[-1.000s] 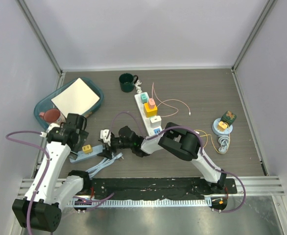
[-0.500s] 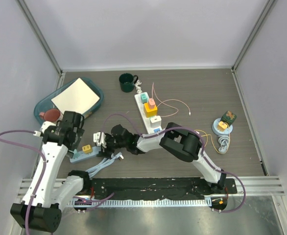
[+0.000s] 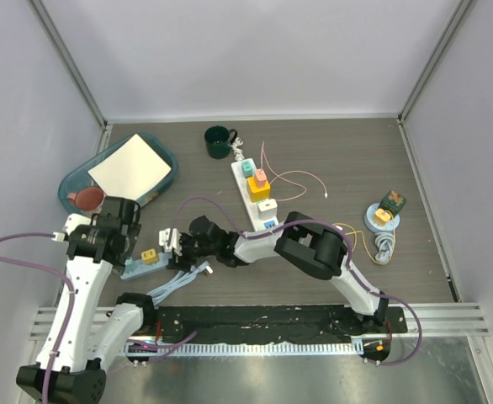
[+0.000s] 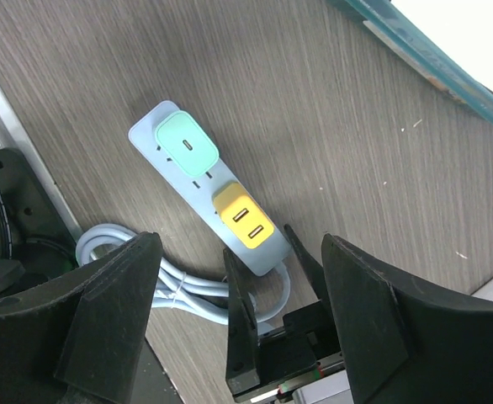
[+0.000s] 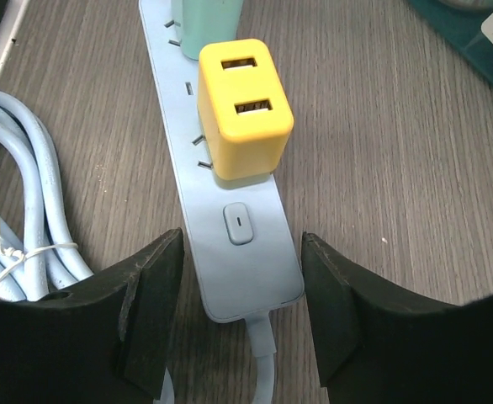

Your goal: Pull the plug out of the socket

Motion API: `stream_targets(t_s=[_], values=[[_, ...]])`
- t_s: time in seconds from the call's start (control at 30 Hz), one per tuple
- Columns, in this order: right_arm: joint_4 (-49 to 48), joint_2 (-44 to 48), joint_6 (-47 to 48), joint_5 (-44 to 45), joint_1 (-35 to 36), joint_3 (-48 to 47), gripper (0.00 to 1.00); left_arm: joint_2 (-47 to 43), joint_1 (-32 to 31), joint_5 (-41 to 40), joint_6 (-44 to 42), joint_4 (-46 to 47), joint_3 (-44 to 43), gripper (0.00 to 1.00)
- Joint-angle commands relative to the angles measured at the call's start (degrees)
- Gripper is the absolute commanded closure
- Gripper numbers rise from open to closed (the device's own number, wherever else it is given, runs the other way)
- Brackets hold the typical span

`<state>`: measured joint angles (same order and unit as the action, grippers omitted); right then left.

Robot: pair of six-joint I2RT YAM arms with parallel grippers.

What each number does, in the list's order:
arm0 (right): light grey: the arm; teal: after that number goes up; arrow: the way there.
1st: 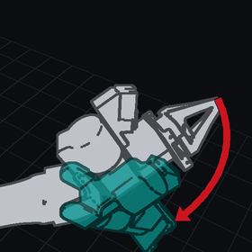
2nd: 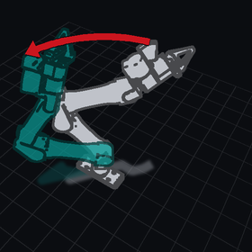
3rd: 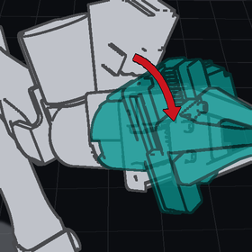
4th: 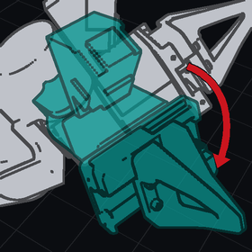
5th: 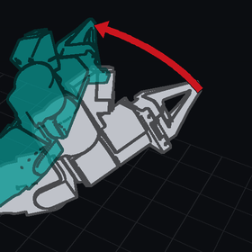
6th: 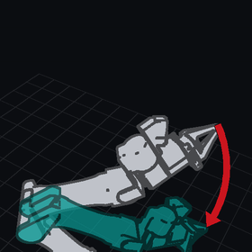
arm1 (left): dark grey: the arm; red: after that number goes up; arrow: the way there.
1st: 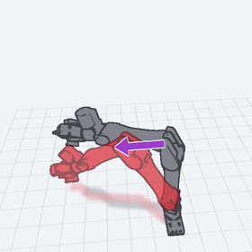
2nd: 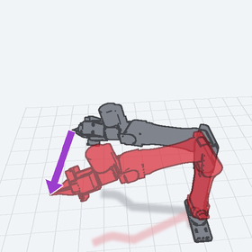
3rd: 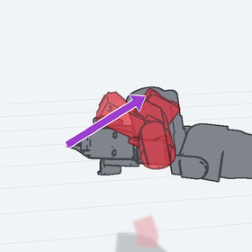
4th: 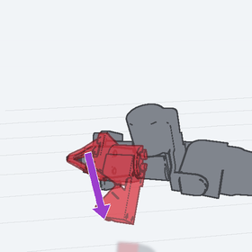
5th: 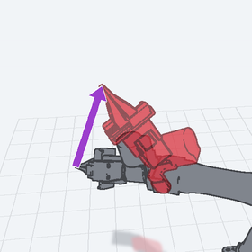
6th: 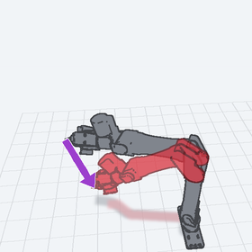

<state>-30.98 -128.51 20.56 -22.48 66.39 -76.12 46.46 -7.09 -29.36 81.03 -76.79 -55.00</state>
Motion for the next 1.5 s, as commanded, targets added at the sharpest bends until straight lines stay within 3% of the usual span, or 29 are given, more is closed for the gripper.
stream_targets(t_s=[0.0,0.07,0.23,0.4,0.53,0.7,0.8,0.97,1.03,1.3,1.4,1.47], values=[[9.8,-2.3,0.8,1.6,0.2,1.9,0.39,0.7,0.2,0.4,1.8,-1.3,0.5,0.18],[10.1,-1.8,0.6,3.9,0.1,2.3,0.42,0.7,0.2,0.4,1.9,-1.0,0.9,0.19],[1.3,1.1,-5.2,13.7,-0.3,8.5,0.65,2.1,0.2,1.8,1.2,0.7,1.9,0.2],[-8.5,4.5,-11.5,20.7,-0.3,17.7,0.62,4.6,0.2,8.0,-4.2,8.5,4.4,0.24],[-10.2,6.0,-16.2,28.9,-0.3,20.0,0.62,7.7,0.2,10.9,-4.0,10.9,4.9,0.22],[-13.6,7.0,-19.8,29.9,0.0,21.5,0.65,10.8,0.2,18.1,-5.6,16.9,4.5,0.21],[-13.1,6.3,-20.0,31.4,0.5,20.5,0.67,12.9,0.1,17.8,-5.0,18.2,3.7,0.22],[-14.5,5.8,-19.9,34.3,1.5,20.4,0.66,16.7,0.0,20.1,-4.0,19.7,5.0,0.34],[-15.3,5.8,-19.6,34.3,1.8,20.7,0.66,17.7,-0.1,20.4,-3.7,20.4,5.8,0.34],[-16.6,4.8,-17.0,34.9,3.2,20.2,0.65,21.2,-1.3,18.7,-6.9,25.1,3.9,0.18],[-17.4,4.7,-16.6,35.7,3.5,20.7,0.66,22.4,-1.5,19.9,-6.9,27.2,4.7,0.19],[-18.2,4.5,-16.5,36.2,3.7,21.1,0.66,23.4,-1.4,21.1,-6.3,28.4,5.9,0.25]])
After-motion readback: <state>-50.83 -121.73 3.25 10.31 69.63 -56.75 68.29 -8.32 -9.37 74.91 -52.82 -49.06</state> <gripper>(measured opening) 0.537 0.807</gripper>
